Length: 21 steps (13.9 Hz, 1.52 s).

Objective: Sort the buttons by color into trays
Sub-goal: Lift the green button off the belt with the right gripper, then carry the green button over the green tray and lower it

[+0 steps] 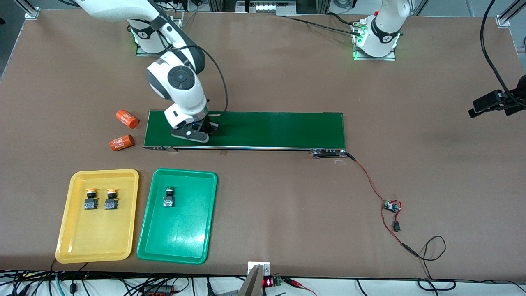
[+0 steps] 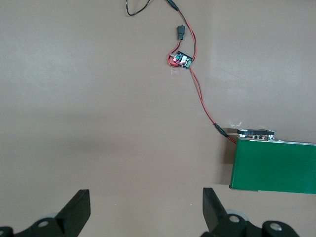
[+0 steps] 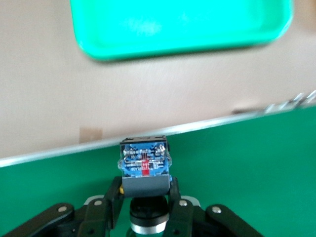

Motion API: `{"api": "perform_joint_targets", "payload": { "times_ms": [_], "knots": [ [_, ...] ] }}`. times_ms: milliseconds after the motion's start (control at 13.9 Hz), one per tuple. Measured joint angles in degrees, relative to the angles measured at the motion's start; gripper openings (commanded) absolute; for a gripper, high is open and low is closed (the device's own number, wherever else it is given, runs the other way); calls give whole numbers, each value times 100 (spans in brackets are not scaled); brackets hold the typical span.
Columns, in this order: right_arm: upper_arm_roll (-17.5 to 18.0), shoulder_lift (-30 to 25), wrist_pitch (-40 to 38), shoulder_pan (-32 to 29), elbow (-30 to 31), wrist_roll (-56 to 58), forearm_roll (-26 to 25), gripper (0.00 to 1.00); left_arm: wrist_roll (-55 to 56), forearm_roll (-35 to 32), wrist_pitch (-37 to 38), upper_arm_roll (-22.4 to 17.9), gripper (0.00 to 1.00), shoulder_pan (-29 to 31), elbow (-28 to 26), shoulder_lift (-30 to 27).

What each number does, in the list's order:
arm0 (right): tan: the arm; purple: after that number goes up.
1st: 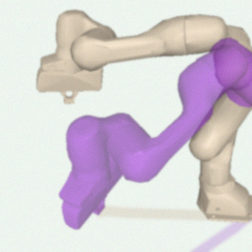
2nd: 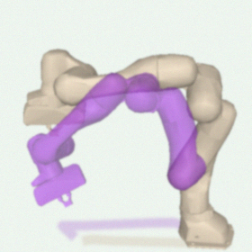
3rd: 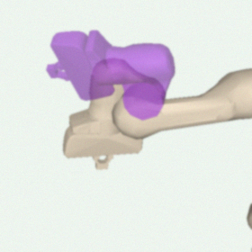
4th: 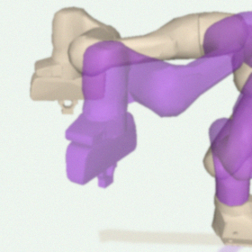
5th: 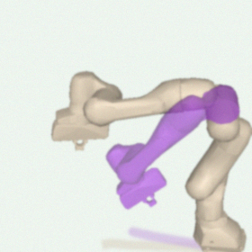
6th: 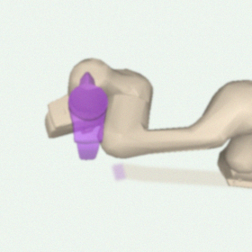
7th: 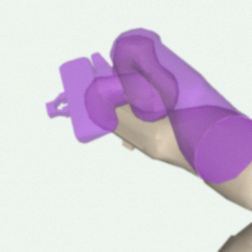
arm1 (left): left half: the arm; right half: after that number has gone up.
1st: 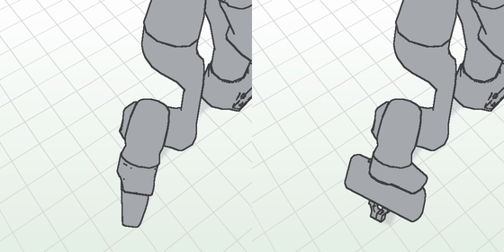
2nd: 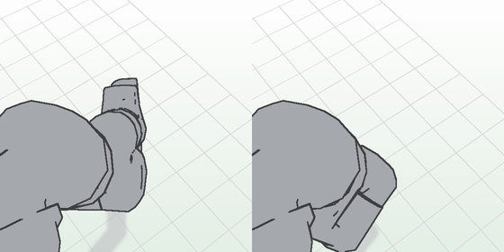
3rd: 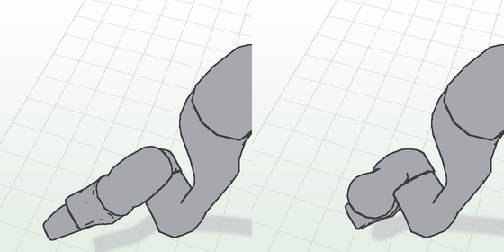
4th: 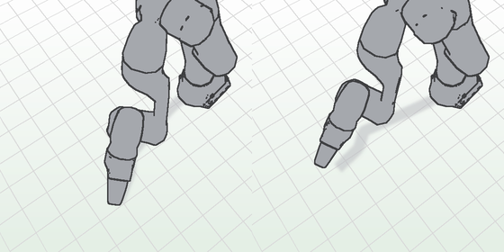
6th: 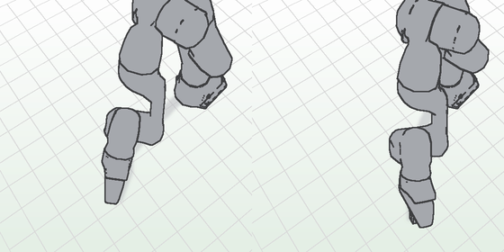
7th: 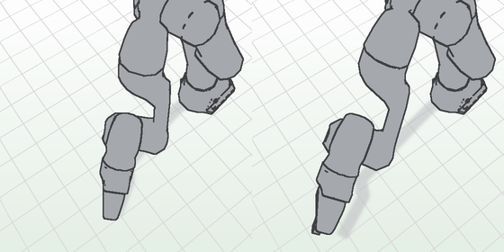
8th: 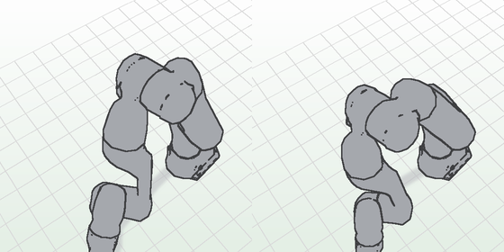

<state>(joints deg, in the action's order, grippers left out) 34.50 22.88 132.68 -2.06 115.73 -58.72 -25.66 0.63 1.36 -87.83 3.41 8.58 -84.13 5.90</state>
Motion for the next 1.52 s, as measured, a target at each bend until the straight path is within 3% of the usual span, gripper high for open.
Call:
{"api": "perform_joint_targets", "payload": {
  "times_ms": [361,722,938,1155,1516],
  "knots": [
    [-140,138,-767,-138,-1286,1289,152,5,0,2,0,0,100,1,-2,0],
    [-580,1036,-783,-162,-2457,2162,225,5,0,3,0,0,100,1,-2,0],
    [-613,1613,-725,-144,-3059,2321,224,5,0,5,-3,0,100,1,-2,0],
    [-701,2017,-449,-43,-3382,2348,223,6,0,9,-150,29,100,-1,-2,0],
    [-1300,2525,374,408,-3426,2454,220,6,497,18,-238,206,100,-57,-2,0]
  ]
}}
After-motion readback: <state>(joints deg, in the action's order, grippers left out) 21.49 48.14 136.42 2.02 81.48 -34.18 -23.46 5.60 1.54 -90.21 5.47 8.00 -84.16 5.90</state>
